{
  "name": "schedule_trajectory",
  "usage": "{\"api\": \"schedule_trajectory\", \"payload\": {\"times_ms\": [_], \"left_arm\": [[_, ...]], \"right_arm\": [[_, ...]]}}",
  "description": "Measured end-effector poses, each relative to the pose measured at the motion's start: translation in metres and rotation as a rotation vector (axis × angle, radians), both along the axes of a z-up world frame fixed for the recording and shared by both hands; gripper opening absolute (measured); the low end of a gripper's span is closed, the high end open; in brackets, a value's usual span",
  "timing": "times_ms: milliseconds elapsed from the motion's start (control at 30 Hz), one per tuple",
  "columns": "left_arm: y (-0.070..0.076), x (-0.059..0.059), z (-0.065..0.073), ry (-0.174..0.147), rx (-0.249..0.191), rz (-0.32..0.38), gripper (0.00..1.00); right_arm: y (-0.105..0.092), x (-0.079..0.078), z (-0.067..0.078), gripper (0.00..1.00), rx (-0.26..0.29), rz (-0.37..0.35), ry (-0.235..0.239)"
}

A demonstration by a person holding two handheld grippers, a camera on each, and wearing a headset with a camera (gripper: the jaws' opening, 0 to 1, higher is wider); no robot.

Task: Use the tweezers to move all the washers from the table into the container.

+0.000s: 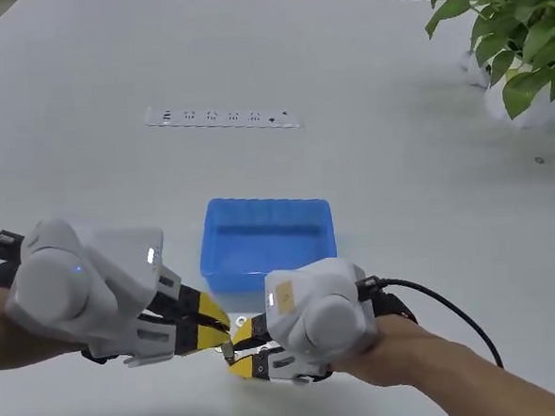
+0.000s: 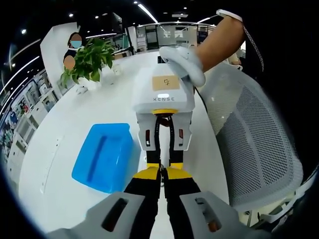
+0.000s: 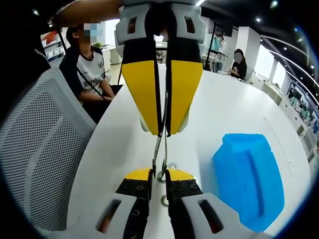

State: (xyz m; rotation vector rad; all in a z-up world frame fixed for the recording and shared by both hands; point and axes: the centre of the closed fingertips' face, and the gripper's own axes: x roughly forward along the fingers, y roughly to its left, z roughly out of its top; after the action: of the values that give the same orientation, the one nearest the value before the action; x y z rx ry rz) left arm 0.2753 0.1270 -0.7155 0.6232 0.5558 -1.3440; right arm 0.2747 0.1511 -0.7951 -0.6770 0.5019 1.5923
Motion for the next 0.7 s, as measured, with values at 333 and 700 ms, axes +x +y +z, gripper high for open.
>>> {"api": "schedule_trajectory", "payload": {"times_ms": [333, 700], "left_arm": [[-0.0012, 0.0013, 0.0004, 0.003, -0.011, 0.006, 0.06], [-0.0024, 0.0014, 0.0017, -0.004, -0.006, 0.004, 0.06]], "right_arm": [[-0.0004, 0.0010, -0.0003, 0.09, -0.005, -0.015, 0.016], [-0.0020, 0.0019, 0.0007, 0.09, -0.009, -0.018, 0.013]]}}
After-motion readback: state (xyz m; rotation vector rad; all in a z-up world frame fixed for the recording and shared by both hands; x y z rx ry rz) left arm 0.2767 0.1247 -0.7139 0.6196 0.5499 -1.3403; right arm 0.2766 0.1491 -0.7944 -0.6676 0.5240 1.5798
